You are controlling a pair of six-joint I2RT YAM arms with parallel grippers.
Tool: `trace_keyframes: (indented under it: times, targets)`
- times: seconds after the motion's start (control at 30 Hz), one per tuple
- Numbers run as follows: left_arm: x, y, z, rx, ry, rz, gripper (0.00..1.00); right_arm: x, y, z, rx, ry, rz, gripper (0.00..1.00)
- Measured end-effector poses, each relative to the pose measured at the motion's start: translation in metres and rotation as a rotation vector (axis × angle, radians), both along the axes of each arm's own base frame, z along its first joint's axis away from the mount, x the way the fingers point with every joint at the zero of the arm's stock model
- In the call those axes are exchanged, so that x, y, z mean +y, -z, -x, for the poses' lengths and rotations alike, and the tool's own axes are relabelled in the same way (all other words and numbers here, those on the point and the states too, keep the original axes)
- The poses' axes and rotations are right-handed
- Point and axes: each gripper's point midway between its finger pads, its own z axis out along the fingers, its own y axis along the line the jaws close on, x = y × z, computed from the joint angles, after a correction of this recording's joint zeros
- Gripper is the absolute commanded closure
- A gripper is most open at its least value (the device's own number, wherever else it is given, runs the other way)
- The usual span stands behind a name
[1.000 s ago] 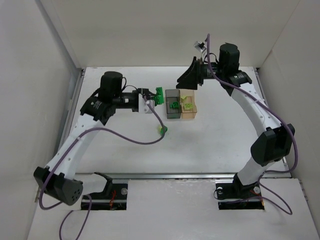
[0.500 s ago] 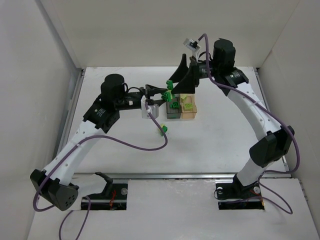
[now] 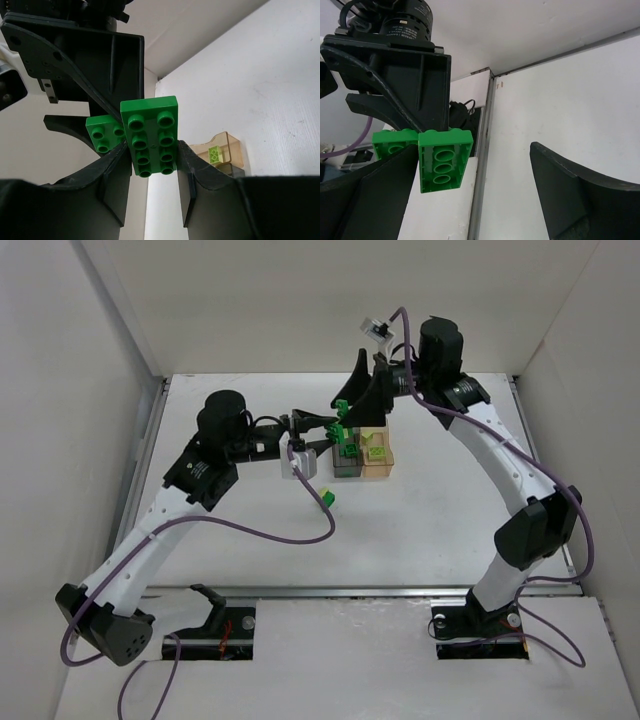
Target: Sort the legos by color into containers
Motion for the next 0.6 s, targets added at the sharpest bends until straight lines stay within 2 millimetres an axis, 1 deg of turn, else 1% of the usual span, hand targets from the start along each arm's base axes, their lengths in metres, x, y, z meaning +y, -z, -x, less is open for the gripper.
trace_keyframes:
  times: [0.13,0.17,0.2,0.43,0.6]
  targets:
    - [0.000,-0.002,0.001,0.006,0.001,0.006,1.00,0.000,-0.006,0.001,-0.017,-0.010,-0.008,0.07]
    - [0.000,-0.002,0.002,0.006,0.003,0.008,1.00,0.000,-0.008,0.001,-0.023,-0.016,-0.011,0.09]
    - [0.000,-0.003,0.003,0.006,0.003,0.010,1.00,0.000,-0.009,0.001,-0.027,-0.025,-0.014,0.14]
    - [-0.001,-0.005,0.009,0.008,0.015,0.016,1.00,0.003,-0.012,0.012,-0.030,-0.103,-0.023,0.14]
    - [0.000,-0.006,0.010,0.005,0.014,0.018,1.00,0.004,-0.014,0.011,-0.037,-0.117,-0.027,0.14]
